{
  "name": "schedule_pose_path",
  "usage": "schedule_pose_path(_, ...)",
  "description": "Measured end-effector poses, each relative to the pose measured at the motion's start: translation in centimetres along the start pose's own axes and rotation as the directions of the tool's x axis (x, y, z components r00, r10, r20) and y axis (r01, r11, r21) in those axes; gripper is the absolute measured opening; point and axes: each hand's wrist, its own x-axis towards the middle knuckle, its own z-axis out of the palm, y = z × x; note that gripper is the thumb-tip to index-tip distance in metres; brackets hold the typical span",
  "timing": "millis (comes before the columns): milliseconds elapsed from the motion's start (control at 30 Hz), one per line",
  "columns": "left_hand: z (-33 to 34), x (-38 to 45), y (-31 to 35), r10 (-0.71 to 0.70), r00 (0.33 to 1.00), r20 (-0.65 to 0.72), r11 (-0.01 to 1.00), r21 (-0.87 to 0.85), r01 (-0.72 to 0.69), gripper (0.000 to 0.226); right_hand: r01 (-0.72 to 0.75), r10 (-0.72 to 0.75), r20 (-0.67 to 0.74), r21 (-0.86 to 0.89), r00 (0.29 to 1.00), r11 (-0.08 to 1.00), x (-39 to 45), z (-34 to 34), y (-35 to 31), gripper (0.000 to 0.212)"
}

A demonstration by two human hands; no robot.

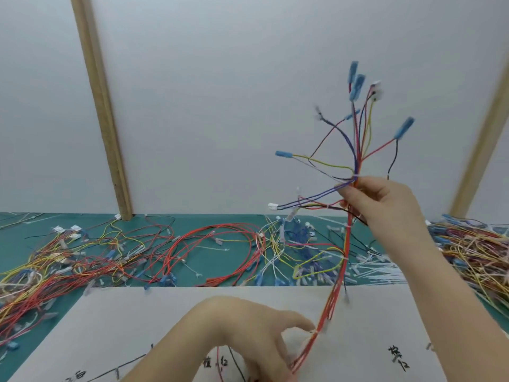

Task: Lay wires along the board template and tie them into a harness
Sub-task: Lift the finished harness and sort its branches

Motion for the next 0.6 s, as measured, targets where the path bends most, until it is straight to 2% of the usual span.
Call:
schedule_pose_path(100, 0.5, 0.6, 0.5, -0.004, 0.998, -0.068, 0.984, 0.177, 0.016, 0.066, 0.017, -0.016, 0.015, -0.067, 1.000, 0.998, 0.0, 0.0, 0.3, 0.023)
schedule_pose_path(200, 0.0, 0.2, 0.1, -0.004, 0.968, -0.251, 0.962, 0.264, 0.073, 0.063, 0.016, -0.006, 0.060, -0.167, 0.998, 0.986, 0.1, -0.3, 0.5, 0.020)
schedule_pose_path(333, -2.7, -2.0, -1.9, -0.013, 0.886, -0.464, 0.988, 0.132, 0.084, 0.058, 0.053, -0.016, 0.142, -0.262, 0.990, 0.963, 0.2, -0.9, 0.8, 0.020)
schedule_pose_path(467, -5.3, -5.5, -4.6, 0.001, 0.844, -0.536, 0.996, 0.080, 0.050, 0.024, 0.015, 0.015, 0.103, -0.288, 0.995, 0.957, 0.6, -1.6, 1.3, 0.019)
schedule_pose_path(533, -5.9, -6.4, -5.4, 0.013, 0.785, -0.620, 0.999, 0.036, 0.012, 0.018, -0.004, 0.029, 0.085, -0.284, 0.996, 0.959, 0.7, -1.8, 1.3, 0.020)
schedule_pose_path(600, -6.4, -6.4, -5.9, 0.064, 0.643, -0.763, 0.997, 0.072, -0.013, 0.028, -0.024, 0.048, 0.089, -0.262, 0.995, 0.965, 0.6, -1.7, 1.2, 0.023)
